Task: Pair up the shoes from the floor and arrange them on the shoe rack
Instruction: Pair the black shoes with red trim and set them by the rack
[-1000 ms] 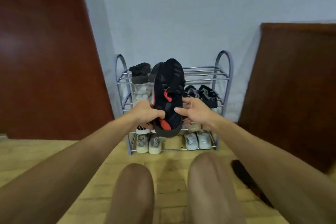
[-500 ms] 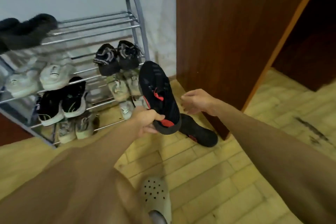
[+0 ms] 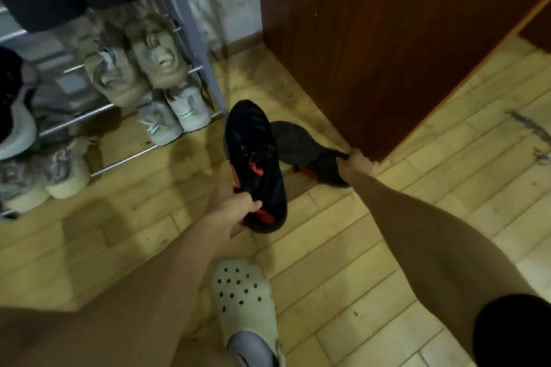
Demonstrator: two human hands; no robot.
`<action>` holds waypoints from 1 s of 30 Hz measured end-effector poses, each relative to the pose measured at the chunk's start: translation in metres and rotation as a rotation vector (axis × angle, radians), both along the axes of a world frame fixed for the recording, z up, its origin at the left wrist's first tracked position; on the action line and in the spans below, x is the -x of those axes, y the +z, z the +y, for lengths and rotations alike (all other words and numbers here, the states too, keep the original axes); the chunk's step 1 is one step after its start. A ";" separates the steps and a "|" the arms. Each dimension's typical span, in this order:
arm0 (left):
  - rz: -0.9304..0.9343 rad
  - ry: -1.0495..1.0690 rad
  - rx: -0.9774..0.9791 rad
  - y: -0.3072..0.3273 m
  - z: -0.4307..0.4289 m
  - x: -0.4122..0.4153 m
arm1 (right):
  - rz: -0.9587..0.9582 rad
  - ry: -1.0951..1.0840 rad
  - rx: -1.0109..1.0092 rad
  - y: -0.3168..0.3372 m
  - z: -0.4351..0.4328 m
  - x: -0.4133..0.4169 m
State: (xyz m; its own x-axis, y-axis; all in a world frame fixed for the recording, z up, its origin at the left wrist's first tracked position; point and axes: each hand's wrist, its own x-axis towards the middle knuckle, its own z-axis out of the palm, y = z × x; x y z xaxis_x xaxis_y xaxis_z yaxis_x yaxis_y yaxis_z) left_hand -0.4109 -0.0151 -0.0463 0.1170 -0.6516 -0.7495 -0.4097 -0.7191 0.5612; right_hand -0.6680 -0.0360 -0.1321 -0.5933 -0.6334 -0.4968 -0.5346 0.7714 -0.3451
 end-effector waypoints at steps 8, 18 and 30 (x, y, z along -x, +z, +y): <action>0.034 0.108 -0.049 -0.005 0.018 -0.013 | -0.179 -0.018 -0.060 0.019 0.016 -0.002; -0.048 0.081 0.004 0.008 0.038 -0.035 | -0.144 0.579 0.136 0.012 0.102 -0.079; -0.004 0.146 -0.076 -0.014 0.030 -0.062 | -0.237 0.532 -0.256 -0.006 0.046 -0.093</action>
